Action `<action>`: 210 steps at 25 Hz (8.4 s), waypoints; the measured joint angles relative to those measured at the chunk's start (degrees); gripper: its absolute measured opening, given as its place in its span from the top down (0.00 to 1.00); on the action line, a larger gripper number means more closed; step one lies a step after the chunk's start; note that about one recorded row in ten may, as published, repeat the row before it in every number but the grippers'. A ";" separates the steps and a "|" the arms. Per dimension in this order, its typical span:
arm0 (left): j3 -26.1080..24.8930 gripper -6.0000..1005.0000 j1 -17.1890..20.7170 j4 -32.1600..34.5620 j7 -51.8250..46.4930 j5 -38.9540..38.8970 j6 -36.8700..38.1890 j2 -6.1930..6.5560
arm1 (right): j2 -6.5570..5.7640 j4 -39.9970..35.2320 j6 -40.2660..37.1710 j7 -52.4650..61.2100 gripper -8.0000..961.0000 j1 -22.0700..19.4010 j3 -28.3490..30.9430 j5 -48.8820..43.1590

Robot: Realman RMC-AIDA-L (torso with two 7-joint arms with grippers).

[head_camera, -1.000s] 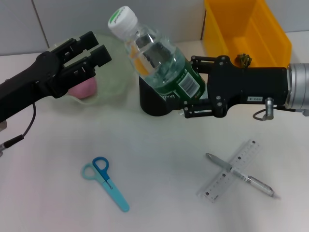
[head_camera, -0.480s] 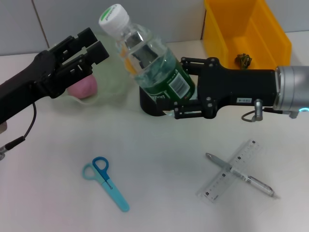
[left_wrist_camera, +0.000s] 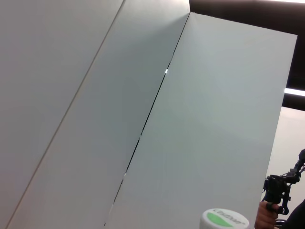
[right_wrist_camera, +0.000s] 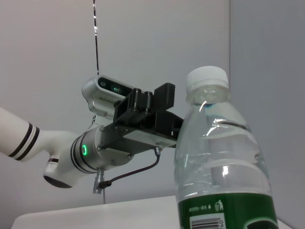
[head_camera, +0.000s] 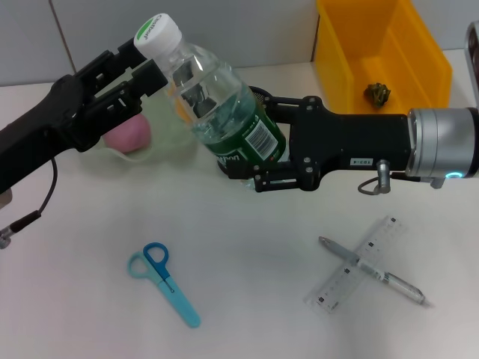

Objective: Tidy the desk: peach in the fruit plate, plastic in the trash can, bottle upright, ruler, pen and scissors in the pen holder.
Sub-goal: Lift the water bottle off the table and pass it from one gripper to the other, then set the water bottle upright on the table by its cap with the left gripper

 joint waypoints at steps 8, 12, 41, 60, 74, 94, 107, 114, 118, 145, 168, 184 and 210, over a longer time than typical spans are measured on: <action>-0.02 0.21 0.05 -0.10 0.15 -0.17 0.50 0.00 | 0.06 1.88 0.02 -0.78 0.20 0.48 -0.33 1.30; 0.02 0.21 -0.17 -1.32 1.28 -0.62 0.92 0.00 | 0.06 3.38 0.02 -1.12 0.20 1.18 -0.41 1.31; 0.13 0.22 -1.60 -5.59 5.22 -1.49 1.52 -0.17 | 0.15 8.09 0.72 -2.36 0.20 3.35 -1.40 1.38; 0.37 0.28 -2.22 -6.68 7.60 -1.49 2.14 -0.35 | 0.16 8.47 0.70 -2.35 0.20 3.34 -2.62 2.22; 0.39 0.49 -2.38 -7.29 7.58 -2.20 2.12 -0.39 | 0.24 8.56 0.71 -2.35 0.20 3.34 -3.18 2.70; 0.39 0.56 -2.37 -7.54 7.57 -2.35 2.05 -0.34 | 0.15 8.95 0.62 -2.19 0.20 3.66 -3.25 2.70; 0.40 0.56 -2.45 -8.00 7.57 -2.26 1.84 -0.35 | -0.02 9.05 0.85 -2.30 0.20 3.82 -3.90 2.68; 0.39 0.56 -2.46 -7.97 7.57 -2.30 1.86 -0.35 | -0.03 9.06 0.83 -2.35 0.20 3.87 -3.69 2.68; 0.41 0.56 -2.46 -7.97 7.57 -2.30 1.88 -0.35 | -0.03 8.99 0.94 -2.35 0.20 3.87 -3.78 2.69; 0.50 0.56 -2.15 -7.97 7.35 -2.22 2.29 -0.22 | -0.21 9.19 1.83 -2.24 0.14 3.97 -4.11 1.92; 0.33 0.56 -2.12 -7.97 7.47 -2.27 2.91 -0.18 | -0.21 9.66 2.37 -2.27 0.14 3.17 -4.30 1.64; 0.05 0.56 -2.46 -7.97 7.08 -2.40 3.03 -0.17 | -0.21 10.24 2.94 -2.26 0.14 2.51 -4.59 0.83; 0.09 0.56 -2.24 -7.88 7.85 -2.99 1.76 0.09 | -0.31 10.76 3.03 -2.51 0.14 -0.95 -3.98 0.05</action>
